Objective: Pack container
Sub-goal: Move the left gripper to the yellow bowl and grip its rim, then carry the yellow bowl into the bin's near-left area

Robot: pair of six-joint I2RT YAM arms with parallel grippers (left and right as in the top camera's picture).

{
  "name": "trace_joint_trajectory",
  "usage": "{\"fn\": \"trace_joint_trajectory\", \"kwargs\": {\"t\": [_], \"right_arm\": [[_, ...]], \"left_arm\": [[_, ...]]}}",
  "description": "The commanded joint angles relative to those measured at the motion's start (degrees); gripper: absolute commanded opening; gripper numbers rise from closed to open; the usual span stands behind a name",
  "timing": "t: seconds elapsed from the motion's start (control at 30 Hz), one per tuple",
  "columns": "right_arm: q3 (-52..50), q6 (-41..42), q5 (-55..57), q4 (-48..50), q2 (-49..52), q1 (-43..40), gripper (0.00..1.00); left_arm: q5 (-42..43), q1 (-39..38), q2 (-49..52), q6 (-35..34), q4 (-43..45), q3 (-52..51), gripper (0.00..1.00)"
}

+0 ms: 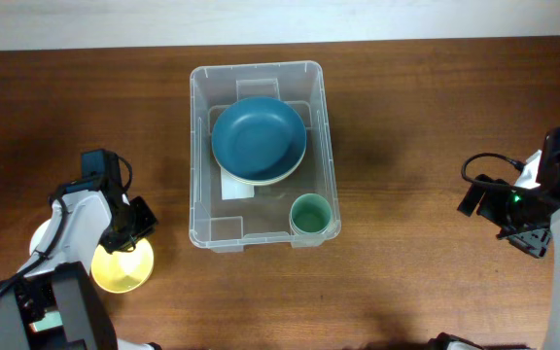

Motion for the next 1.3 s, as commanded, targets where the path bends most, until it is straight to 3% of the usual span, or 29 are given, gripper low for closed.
{"fn": "trace_joint_trajectory", "kwargs": {"t": [0.0,0.13,0.53,0.87,1.07,1.27], "right_arm": [[-0.09,-0.57,0.55,0.02,-0.07,-0.31,0.99],[-0.09,-0.59,0.55,0.02,-0.07,-0.31,0.99],[-0.09,-0.59,0.57,0.0,-0.07,-0.31,0.99],[-0.09,-0.59,0.57,0.0,-0.07,-0.31,0.99],[-0.09,-0.59,0.57,0.02,-0.07,-0.31,0.99],[-0.09,-0.59,0.57,0.04,-0.07,-0.31,0.99]], "left_arm": [[-0.61,-0.17,0.35,0.11,0.2,-0.42,0.14],[-0.59,-0.17,0.35,0.11,0.2,-0.42,0.01],[-0.17,-2.78,0.22,1.42,-0.83,3.08,0.01],[-0.39,-10.19,-2.25,2.73,-12.24,22.77,0.01],[-0.59,-17.2,-3.72,5.05,-18.97,34.97,0.01],[-0.63,-29.81,-3.69,9.97,-20.76,38.53,0.01]]}}
